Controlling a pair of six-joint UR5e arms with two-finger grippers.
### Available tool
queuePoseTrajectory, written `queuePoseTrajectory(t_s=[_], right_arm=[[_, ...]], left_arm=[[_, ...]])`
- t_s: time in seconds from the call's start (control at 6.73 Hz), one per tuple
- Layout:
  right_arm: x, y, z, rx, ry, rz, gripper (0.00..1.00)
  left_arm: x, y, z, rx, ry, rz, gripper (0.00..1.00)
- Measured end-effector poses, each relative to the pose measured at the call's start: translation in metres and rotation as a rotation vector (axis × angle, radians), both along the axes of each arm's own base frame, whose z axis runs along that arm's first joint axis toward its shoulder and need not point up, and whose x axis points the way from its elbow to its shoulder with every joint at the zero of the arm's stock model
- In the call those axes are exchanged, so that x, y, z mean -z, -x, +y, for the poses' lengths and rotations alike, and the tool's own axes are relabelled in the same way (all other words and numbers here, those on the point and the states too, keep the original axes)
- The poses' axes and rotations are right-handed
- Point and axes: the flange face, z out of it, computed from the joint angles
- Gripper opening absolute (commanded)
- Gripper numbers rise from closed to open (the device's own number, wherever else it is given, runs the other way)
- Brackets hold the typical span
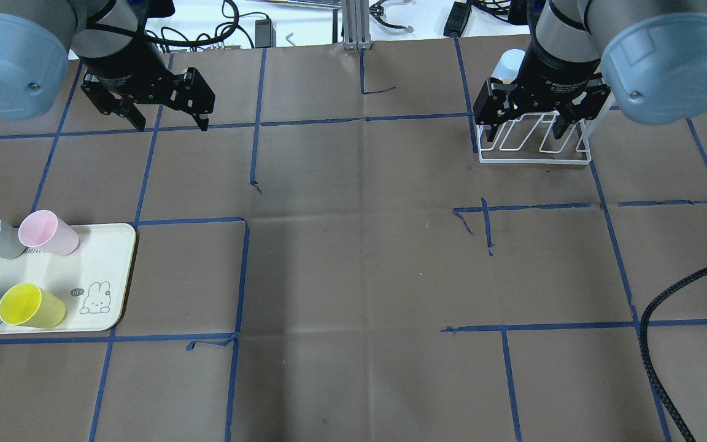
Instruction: Transfer IKEA cup to right arm and place on rack
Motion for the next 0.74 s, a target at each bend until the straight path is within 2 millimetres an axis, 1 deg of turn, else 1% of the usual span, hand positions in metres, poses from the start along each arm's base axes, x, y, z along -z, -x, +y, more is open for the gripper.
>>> queuePoseTrajectory(t_s=[0.45, 0.74], right_arm=[[-0.002, -0.001, 0.001, 0.014, 0.009, -0.006, 1.00], [-0.010, -0.001, 0.007, 0.016, 0.023, -0.008, 1.00]], left_arm=[[-0.002, 0.002, -0.003, 0.002, -0.004, 0.011, 1.00], [0.002, 0.003, -0.002, 0.003, -0.011, 0.012, 1.00]])
